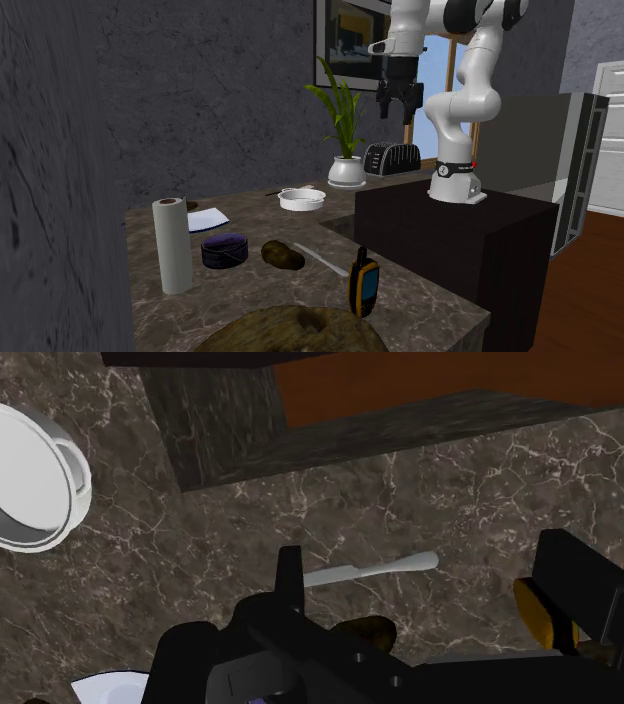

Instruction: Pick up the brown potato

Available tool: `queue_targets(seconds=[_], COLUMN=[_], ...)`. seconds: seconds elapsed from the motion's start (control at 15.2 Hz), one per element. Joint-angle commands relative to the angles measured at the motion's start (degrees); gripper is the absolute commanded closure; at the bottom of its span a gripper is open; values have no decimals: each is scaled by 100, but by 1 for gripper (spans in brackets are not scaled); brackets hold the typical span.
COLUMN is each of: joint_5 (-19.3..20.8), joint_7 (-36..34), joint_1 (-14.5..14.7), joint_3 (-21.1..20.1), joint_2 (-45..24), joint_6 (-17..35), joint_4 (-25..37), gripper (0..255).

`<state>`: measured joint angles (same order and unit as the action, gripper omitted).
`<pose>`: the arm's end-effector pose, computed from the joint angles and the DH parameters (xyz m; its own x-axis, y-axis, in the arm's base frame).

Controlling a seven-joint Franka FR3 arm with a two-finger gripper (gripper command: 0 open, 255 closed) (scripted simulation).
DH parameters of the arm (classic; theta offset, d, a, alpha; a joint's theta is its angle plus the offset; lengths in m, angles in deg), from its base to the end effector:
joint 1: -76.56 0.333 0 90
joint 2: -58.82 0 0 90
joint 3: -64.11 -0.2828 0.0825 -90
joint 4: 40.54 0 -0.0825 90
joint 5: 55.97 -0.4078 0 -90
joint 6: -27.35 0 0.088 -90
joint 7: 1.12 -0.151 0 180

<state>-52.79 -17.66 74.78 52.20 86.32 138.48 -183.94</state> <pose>0.4165 0.0608 0.3571 0.9915 -0.1204 -0.0489 -0.1109 -0.9800 0.1654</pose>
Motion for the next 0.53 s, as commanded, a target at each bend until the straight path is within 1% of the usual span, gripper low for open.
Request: queue_targets(seconds=[0.0, 0.2, 0.46], joint_5=[96, 341, 848], joint_7=[-464, -1141, -2114], joint_1=[-91, -242, -408], joint_3=[-188, -415, -613], joint_2=[-494, -1199, -2198], joint_6=[422, 885, 1360], joint_4=[66, 257, 654], gripper=[0, 0, 0])
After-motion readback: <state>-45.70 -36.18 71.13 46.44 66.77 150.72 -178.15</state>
